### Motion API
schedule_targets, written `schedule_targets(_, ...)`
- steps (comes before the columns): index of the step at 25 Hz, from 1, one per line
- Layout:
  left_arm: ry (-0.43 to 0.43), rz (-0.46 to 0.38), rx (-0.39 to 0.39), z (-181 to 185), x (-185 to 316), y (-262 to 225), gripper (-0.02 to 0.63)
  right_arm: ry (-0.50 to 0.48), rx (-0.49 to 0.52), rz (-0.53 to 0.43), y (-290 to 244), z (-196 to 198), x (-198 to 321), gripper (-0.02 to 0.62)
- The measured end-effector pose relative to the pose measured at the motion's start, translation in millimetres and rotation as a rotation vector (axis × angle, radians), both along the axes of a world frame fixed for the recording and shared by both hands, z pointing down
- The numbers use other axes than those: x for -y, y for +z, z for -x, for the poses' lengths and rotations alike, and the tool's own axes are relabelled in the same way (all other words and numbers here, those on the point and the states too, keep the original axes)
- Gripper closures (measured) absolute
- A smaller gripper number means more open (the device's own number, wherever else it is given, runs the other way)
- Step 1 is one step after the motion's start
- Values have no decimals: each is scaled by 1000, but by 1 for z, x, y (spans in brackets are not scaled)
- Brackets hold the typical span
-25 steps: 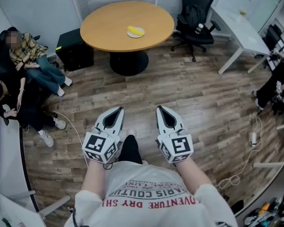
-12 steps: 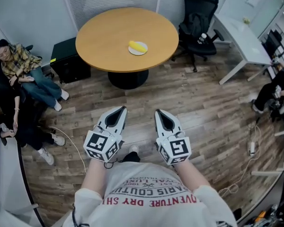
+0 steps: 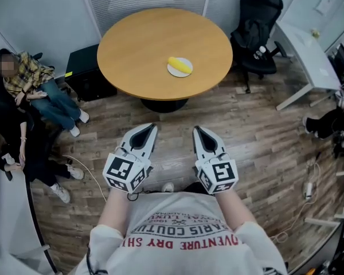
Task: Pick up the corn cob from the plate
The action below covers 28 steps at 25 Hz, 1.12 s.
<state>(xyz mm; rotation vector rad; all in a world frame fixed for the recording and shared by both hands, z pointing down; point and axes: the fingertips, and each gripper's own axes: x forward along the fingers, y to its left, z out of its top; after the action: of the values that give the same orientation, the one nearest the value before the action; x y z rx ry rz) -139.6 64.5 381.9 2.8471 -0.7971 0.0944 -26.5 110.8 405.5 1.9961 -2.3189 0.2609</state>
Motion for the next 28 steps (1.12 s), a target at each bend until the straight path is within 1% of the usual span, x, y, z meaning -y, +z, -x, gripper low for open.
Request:
schedule_targets(5,-42,9,18,-15,31,11,574,-43,20,21,14,-22,41,566)
schedule_targets(8,-92,14,22,-32,56,17,574,-108,36,35,20,-38,70,566)
schedule_targets(13,-181,6,27,-77,105,18,574,-219,24,39,23,-79,128,566)
schedule_targets(16,-233,-21,56,-108,137,13,574,-257,-1,36,21,-115,168,566)
schedule_targets(19,-280,-19,39,-137,170,5,574,-295,-26,37,19,-150,207,566)
schedule_targets(22,-328,-31,45,-162,199,5,574,-323,-28,36,21,-181,241,566)
schedule_targets(25,-370,-16,35,-182,218,10,574,-357,-7,58,27,-204,264,566)
schedule_targets(28,-404,4,14,-195,236,13,574,-403,5,84,33,-216,285,566)
